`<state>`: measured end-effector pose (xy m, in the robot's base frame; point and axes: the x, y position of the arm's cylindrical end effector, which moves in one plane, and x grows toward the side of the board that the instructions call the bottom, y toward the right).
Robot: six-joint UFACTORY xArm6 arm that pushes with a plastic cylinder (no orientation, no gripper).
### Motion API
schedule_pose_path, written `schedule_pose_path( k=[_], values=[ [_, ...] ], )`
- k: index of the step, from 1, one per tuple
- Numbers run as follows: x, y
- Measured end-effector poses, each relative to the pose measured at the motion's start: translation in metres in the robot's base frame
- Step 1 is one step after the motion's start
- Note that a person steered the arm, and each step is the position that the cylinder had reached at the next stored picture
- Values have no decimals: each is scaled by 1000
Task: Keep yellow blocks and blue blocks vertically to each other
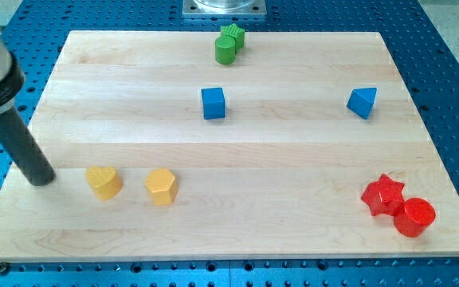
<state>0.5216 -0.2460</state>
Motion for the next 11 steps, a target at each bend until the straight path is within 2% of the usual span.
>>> schedule_pose_path(
  k=[1,2,3,4,5,6,7,8,9,10,11],
  values=[
    [0,92],
    [7,122],
    [11,46],
    [23,80],
    [29,160],
    [31,163],
    [28,121],
    [53,127],
    [54,158],
    [25,105],
    [17,167]
  ],
)
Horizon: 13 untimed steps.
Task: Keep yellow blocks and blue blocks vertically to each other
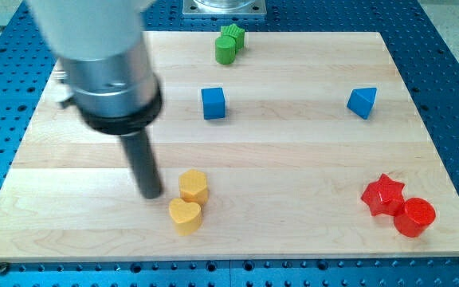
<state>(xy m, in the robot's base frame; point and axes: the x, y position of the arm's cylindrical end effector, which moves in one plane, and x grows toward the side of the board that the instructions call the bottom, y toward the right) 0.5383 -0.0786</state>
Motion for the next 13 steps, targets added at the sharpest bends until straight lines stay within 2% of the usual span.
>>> schedule_pose_path(
  k=[1,2,3,4,5,6,7,8,9,10,11,12,13],
  values=[
    [-17,2],
    [-38,31],
    [-49,155],
    [-89,276],
    [-113,364],
    [-133,305],
    [-133,245],
    [-171,294],
    [-186,302],
    [-197,278],
    [-229,312],
    [-217,239],
    [-157,187]
  ],
)
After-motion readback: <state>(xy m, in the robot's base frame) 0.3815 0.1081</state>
